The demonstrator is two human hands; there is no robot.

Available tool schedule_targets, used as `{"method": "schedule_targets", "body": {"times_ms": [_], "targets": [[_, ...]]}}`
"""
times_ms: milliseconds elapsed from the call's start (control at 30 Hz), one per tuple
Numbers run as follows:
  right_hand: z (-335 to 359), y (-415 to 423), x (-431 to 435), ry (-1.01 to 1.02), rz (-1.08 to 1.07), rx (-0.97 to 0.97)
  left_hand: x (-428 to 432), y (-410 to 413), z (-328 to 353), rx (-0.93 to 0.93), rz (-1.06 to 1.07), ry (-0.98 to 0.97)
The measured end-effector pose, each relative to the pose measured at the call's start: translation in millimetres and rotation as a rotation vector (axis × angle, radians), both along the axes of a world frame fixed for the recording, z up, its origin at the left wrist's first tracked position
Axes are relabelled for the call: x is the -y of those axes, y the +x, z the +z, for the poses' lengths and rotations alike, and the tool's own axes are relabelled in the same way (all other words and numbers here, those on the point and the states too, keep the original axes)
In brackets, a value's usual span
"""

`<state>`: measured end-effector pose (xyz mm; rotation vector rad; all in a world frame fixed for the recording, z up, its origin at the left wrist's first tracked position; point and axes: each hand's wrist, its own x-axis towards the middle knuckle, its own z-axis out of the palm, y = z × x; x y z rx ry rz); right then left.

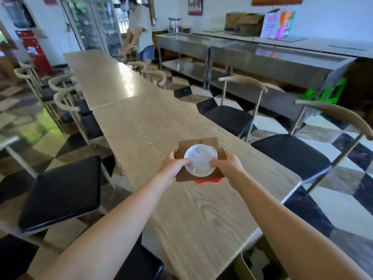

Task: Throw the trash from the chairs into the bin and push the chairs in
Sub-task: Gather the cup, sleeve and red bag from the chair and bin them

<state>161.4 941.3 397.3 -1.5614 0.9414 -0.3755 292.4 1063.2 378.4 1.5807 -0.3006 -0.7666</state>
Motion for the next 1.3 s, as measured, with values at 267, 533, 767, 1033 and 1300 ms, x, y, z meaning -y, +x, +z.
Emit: {"method": "schedule_targets", "body": {"times_ms": [267, 533, 767, 1033, 1300], "targets": [[-15.5, -170.6, 93.1, 0.013, -0.216, -0.082, 120.8, -152.4, -18.6, -0.010, -0.248, 0.004], [-109.2, -291.8, 122.9, 0.189, -0.431, -0.195, 166.9, -251.8, -110.8, 0.011, -0.501, 0.169], [-196.4, -327.4, 131.1, 0.409, -0.688, -0.267, 209.3, -237.6, -144.5, 1.131, -0.796, 0.280], [-296.9, -309.8, 139.5, 0.639, -0.853, -0.290, 239.4, -219.3, -203.1, 1.393, -0.807, 0.749], [-394.2, -280.5, 140.6, 0.649, -0.791, -0.496, 235.1, -220.7, -206.6, 1.426, -0.692, 0.629]]}}
